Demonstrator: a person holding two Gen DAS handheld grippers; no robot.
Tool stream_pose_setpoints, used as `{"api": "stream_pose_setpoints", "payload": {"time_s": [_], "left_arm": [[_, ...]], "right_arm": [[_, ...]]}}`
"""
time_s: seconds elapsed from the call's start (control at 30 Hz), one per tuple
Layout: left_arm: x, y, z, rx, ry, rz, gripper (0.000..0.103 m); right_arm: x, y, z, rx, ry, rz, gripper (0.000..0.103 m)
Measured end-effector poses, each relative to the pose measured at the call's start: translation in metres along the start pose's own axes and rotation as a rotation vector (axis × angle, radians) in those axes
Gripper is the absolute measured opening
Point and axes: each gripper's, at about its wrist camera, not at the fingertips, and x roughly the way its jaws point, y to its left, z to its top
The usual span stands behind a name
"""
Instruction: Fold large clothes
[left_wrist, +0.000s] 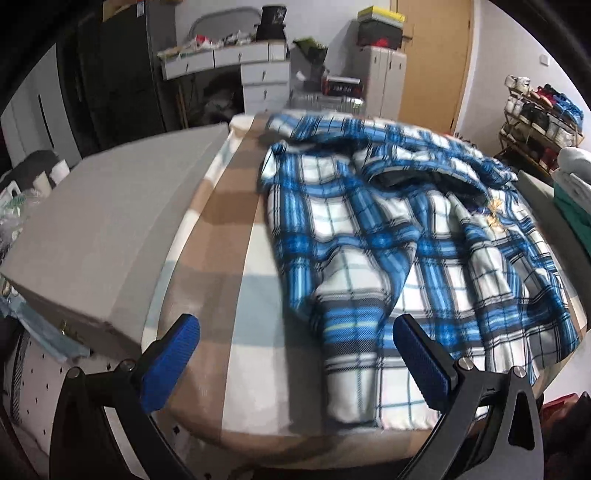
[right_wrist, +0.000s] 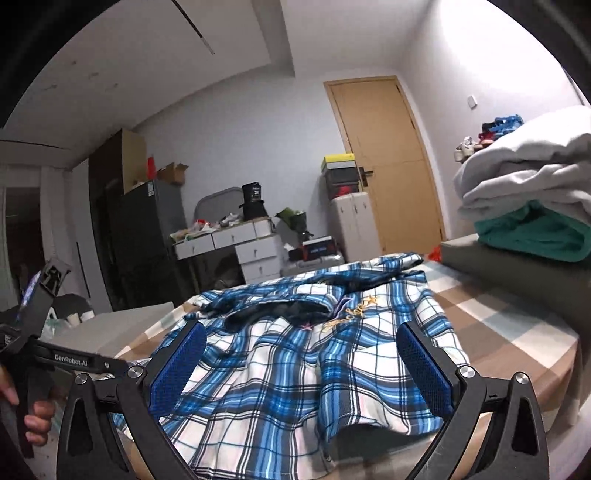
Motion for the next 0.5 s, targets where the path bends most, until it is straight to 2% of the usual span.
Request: {"api": "stream_pose_setpoints", "payload": {"time_s": [0.07, 0.2, 0.27, 0.33, 0.37, 0.4, 0.43, 0.5], "left_arm": [[0.003, 0.003, -0.002, 0.010, 0.031, 0.011, 0.102], [0.003, -0.002, -0.005, 0.055, 0.025, 0.021, 0.102], [-0.001, -0.012, -0.005, 0.110, 0.012, 0.004, 0.095], [-0.005, -0.022, -0.006, 0.158, 0.012, -0.037, 0.078], [-0.007, -0.025, -0.006, 0.171, 0.017, -0.061, 0.075], [-0.008, -0.029, -0.006, 0.182, 0.025, -0.099, 0.058], [-0.008, -0.031, -0.007, 0.189, 0.041, -0.153, 0.030], [-0.008, -0.031, -0.007, 0.176, 0.083, -0.243, 0.005]], "right_arm": [[0.000, -0.002, 0.000, 0.012, 0.002, 0.002, 0.103], [0.003, -0.005, -0.001, 0.034, 0.018, 0.007, 0.103], [0.004, -0.006, -0.001, 0.040, 0.025, 0.010, 0.103], [0.004, -0.006, -0.001, 0.043, 0.027, 0.015, 0.103], [0.005, -0.007, -0.001, 0.045, 0.032, 0.023, 0.103], [0.006, -0.007, -0.001, 0.047, 0.040, 0.026, 0.103], [0.006, -0.008, -0.001, 0.049, 0.045, 0.022, 0.103], [0.006, -0.008, -0.001, 0.056, 0.046, 0.025, 0.103]]}}
